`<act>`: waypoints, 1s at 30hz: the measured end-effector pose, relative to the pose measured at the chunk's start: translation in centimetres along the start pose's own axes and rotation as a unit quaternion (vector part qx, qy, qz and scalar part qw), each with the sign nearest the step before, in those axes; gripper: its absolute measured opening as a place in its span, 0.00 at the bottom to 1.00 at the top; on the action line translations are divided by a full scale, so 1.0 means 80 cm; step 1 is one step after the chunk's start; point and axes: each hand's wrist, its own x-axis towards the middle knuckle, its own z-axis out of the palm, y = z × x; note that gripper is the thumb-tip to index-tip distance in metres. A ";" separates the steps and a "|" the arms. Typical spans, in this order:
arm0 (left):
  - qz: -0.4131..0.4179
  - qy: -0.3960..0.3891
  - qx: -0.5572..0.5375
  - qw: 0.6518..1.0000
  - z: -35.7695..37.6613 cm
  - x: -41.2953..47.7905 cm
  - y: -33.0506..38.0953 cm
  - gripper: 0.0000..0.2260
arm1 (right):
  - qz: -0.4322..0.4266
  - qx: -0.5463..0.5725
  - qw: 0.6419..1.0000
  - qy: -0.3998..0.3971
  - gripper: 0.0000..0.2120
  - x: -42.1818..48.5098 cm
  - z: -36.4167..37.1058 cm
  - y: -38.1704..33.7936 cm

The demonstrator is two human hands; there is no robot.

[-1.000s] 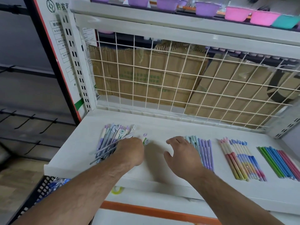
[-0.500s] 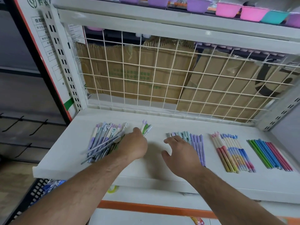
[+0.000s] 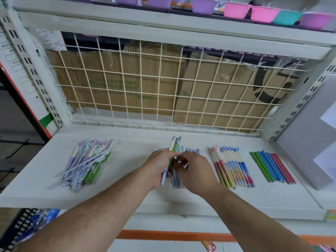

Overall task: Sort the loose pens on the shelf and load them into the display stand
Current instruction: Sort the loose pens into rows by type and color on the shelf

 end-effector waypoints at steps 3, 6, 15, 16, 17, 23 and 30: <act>0.001 -0.005 -0.026 1.000 0.039 0.003 -0.006 0.06 | 0.030 0.034 0.999 0.004 0.03 0.001 -0.028 0.022; -0.012 -0.013 -0.047 0.999 0.074 0.008 -0.015 0.08 | 0.053 0.066 0.996 0.020 0.06 -0.001 -0.051 0.050; -0.046 -0.007 -0.057 0.997 0.155 0.010 -0.028 0.11 | 0.121 0.158 0.980 0.015 0.14 -0.005 -0.100 0.117; -0.047 -0.004 -0.062 0.997 0.162 0.010 -0.029 0.11 | 0.125 0.165 0.978 0.014 0.14 -0.006 -0.105 0.124; -0.050 -0.005 -0.067 0.996 0.170 0.010 -0.031 0.10 | 0.129 0.170 0.977 0.013 0.13 -0.007 -0.109 0.129; -0.048 -0.001 -0.070 0.996 0.215 0.011 -0.046 0.12 | 0.164 0.157 0.974 0.020 0.13 -0.011 -0.132 0.157; -0.040 0.011 -0.062 0.997 0.252 0.017 -0.056 0.11 | 0.154 0.125 0.980 0.028 0.12 -0.015 -0.148 0.185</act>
